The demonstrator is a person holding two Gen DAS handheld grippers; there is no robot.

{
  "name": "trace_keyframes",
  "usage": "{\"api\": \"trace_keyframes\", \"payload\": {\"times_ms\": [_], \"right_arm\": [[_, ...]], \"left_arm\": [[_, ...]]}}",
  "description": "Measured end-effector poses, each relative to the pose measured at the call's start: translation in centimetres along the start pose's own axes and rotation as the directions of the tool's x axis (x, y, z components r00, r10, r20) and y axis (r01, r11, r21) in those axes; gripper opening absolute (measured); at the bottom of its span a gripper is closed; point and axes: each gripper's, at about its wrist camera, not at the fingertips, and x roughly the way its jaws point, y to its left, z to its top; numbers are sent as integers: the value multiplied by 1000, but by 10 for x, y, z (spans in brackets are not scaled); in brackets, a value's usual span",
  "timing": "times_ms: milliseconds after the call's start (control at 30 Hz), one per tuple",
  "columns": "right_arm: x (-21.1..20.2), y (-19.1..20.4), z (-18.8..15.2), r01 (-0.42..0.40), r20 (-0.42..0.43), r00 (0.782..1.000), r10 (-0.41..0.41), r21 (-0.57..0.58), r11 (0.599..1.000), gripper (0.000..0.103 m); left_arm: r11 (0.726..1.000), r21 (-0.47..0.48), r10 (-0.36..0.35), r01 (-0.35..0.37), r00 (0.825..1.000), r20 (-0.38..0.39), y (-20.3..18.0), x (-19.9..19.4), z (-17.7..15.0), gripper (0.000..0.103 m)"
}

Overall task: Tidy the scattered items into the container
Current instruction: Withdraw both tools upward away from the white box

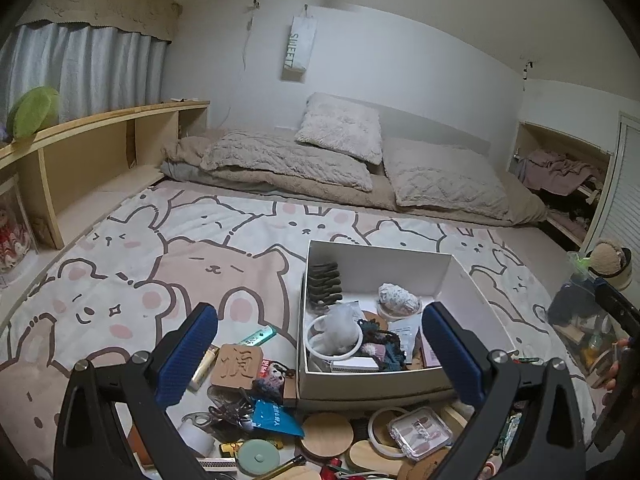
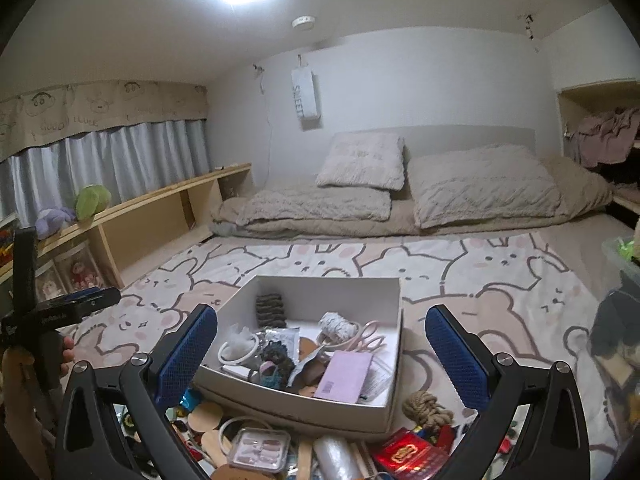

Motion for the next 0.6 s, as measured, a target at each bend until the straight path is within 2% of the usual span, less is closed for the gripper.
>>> {"api": "trace_keyframes", "payload": {"times_ms": [167,600], "right_arm": [[-13,-6,-4,22,29,999,-22,-14,1000,103],[-51,-33,-15,67,124,990,-66,-1,998,103]], "left_arm": [[999,-11,32,-32,999,30,-2,-7,0,103],[998,-37,46,-44,997,56,-5,-26,-2,103]]}}
